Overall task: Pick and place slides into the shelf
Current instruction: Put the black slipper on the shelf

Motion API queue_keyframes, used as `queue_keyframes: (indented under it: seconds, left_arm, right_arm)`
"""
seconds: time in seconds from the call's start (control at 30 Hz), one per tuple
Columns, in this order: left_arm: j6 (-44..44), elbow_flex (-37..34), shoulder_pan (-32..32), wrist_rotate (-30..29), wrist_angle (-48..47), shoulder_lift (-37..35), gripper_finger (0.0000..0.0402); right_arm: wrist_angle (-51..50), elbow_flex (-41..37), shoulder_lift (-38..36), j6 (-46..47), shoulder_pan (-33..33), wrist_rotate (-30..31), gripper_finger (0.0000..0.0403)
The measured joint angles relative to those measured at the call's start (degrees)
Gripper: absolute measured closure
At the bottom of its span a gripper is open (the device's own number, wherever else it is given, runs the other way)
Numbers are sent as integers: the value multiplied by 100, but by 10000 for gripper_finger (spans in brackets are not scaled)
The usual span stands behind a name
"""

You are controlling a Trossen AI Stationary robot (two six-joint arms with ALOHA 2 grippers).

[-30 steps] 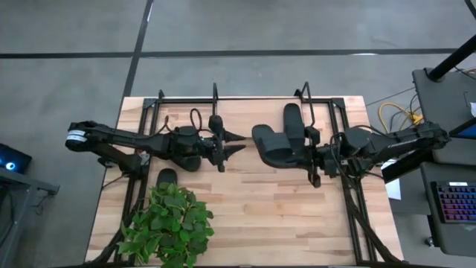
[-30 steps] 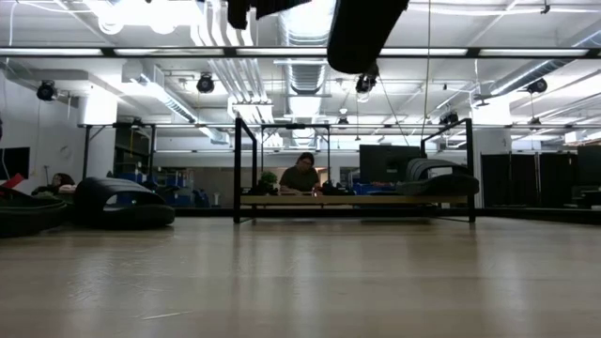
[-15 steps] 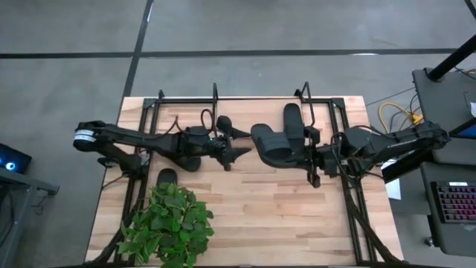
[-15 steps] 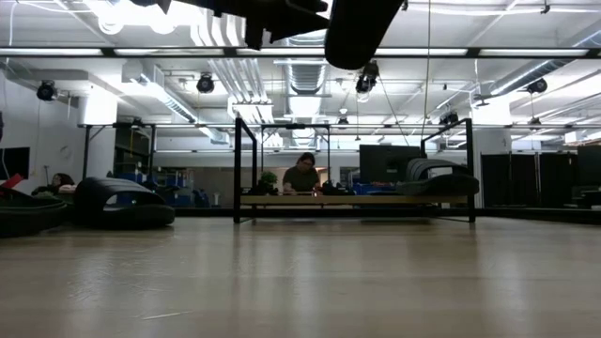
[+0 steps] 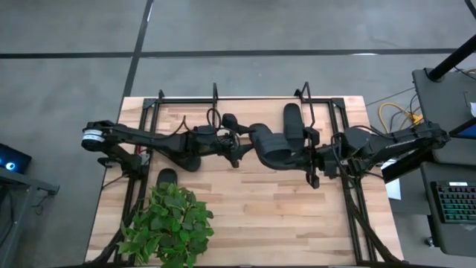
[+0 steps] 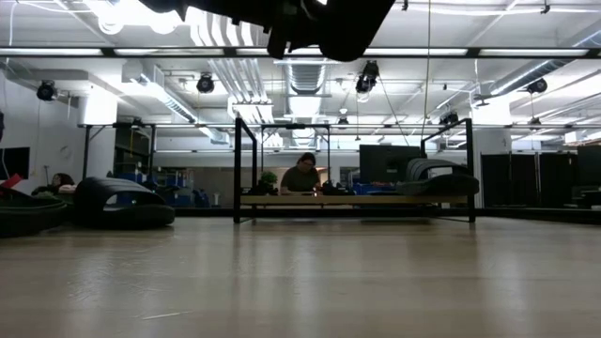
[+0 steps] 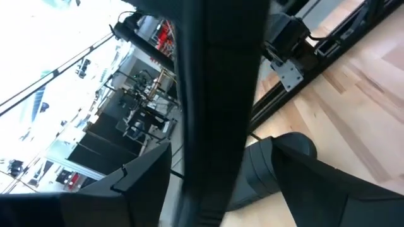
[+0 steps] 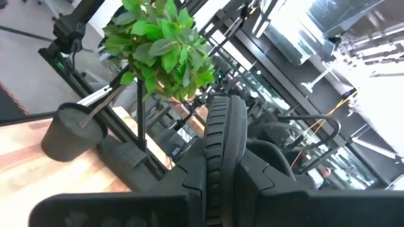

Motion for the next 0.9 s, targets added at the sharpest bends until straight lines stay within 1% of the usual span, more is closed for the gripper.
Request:
queue_keyframes:
  seconds: [0.07,0.17,0.27,0.37,0.4,0.47,0.53,0.63,0.7,0.8,0.9]
  left_arm:
    - [9,84,0,0,30,71,162]
    - [103,125,0,-4,182,159,205]
    - [178,144,0,-7,194,214,271]
    - [260,143,0,4,175,231,348]
    - [284,138,-2,1,177,231,361]
    - [306,138,0,3,190,226,362]
    - [309,135,0,-7,182,226,362]
    - [319,131,4,-88,0,209,362]
    - [346,130,11,-300,-198,200,362]
    - [347,106,16,-492,-532,200,362]
    - [344,101,26,-526,-812,200,362]
  right_arm:
    - [-13,0,27,22,-1,14,372]
    - [-26,0,53,33,0,33,372]
    - [-13,0,69,46,-2,39,372]
    - [-22,0,79,69,-2,44,372]
    - [-17,0,79,81,-2,42,372]
    - [-11,0,81,215,0,82,371]
    - [-6,0,63,440,0,142,354]
    - [-72,2,-2,824,59,801,309]
    - [-282,2,-53,886,116,1275,280]
    - [-592,2,-110,954,287,1733,242]
    - [-794,0,-156,990,500,2189,215]
